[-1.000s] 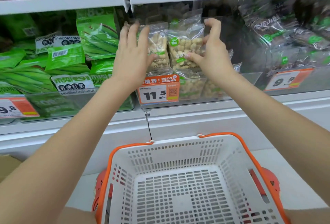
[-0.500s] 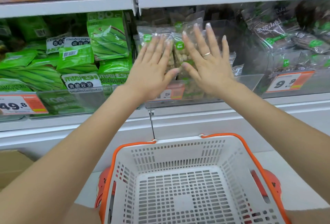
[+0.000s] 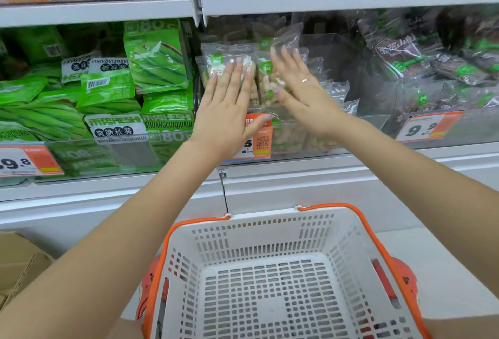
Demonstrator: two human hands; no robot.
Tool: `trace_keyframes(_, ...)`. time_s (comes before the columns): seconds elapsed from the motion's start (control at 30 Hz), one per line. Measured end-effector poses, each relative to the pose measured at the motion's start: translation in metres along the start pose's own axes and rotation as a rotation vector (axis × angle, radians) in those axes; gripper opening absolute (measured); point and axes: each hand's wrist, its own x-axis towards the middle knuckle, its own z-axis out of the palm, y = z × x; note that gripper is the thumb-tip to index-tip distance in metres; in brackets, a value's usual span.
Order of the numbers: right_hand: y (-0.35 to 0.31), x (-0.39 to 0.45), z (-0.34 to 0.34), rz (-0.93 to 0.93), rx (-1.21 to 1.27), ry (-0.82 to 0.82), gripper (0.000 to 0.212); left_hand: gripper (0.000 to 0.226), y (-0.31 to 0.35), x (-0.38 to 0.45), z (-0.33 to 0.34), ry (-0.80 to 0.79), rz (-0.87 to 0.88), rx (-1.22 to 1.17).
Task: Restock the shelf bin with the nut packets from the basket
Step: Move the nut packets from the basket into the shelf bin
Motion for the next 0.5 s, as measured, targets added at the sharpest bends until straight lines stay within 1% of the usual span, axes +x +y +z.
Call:
trace_keyframes(0.07, 0.001, -0.002, -0.007, 0.04, 0.137, 0.165, 0.075, 0.087, 0.005, -0.002, -0.004, 0.013, -0.013, -0.012)
trace_keyframes(0.1, 0.002, -0.002, -0.011, 0.094, 0.187, 0.195, 0.084, 0.084, 0.008, -0.002, -0.006, 0.02, -0.014, -0.026)
trace_keyframes(0.17, 0.005, 0.002, -0.017, 0.248, 0.271, 0.146, 0.099, 0.08, 0.013, 0.0, -0.007, 0.032, 0.019, -0.045)
trace_keyframes(0.23, 0.007, 0.01, -0.021, 0.373, 0.312, 0.059, 0.107, 0.08, 0.018, 0.007, -0.006, 0.033, 0.068, -0.036)
trace_keyframes(0.3, 0.008, 0.022, -0.02, 0.406, 0.319, -0.01, 0.108, 0.086, 0.02, 0.013, -0.003, 0.018, 0.057, -0.013)
trace_keyframes(0.37, 0.012, 0.033, -0.017, 0.387, 0.317, -0.067, 0.105, 0.091, 0.017, 0.017, 0.0, 0.0, 0.027, -0.004)
trace_keyframes(0.5, 0.022, 0.039, -0.011, 0.354, 0.432, -0.116, 0.083, 0.09, 0.008, 0.019, 0.006, 0.007, 0.056, -0.004)
